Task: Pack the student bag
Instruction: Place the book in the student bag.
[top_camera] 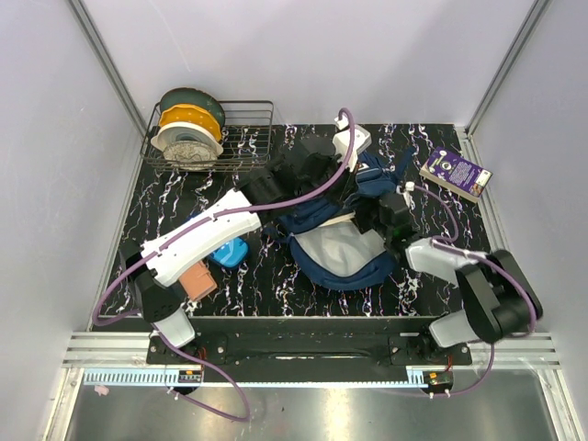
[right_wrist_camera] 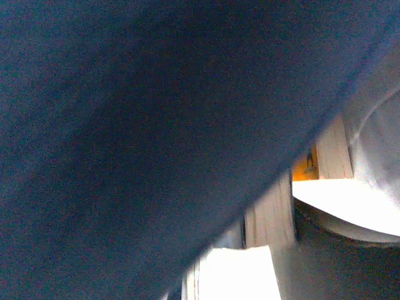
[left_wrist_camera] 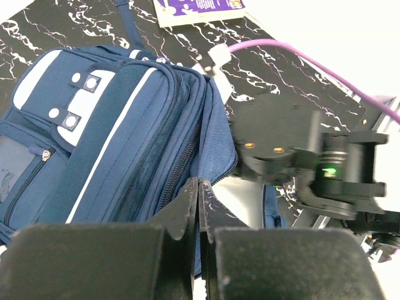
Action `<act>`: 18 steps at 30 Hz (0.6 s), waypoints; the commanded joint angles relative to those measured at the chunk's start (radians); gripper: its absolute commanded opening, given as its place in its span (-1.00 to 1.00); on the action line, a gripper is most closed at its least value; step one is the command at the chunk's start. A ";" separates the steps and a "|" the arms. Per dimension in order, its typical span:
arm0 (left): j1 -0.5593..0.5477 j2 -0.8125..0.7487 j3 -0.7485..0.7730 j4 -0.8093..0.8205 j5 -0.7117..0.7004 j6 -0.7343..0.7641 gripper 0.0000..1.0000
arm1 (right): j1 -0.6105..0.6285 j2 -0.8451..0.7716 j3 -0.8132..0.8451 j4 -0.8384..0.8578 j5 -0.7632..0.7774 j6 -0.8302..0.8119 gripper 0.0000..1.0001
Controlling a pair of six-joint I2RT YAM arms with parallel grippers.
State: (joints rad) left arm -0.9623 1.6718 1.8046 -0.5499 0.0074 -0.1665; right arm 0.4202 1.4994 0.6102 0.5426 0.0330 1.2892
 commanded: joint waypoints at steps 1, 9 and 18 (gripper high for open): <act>0.010 -0.096 -0.008 0.188 -0.049 -0.031 -1.00 | 0.012 -0.239 -0.042 -0.087 0.002 -0.122 0.69; 0.069 -0.101 -0.048 0.202 -0.044 -0.070 -1.00 | 0.014 -0.487 -0.107 -0.378 -0.030 -0.163 0.74; 0.105 -0.142 -0.151 0.218 -0.069 -0.044 -1.00 | 0.014 -1.091 0.003 -1.097 0.279 -0.314 0.73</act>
State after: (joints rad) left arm -0.9333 1.6341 1.6817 -0.4599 0.1108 -0.2489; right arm 0.4519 0.6319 0.4999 -0.2840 0.0166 1.0351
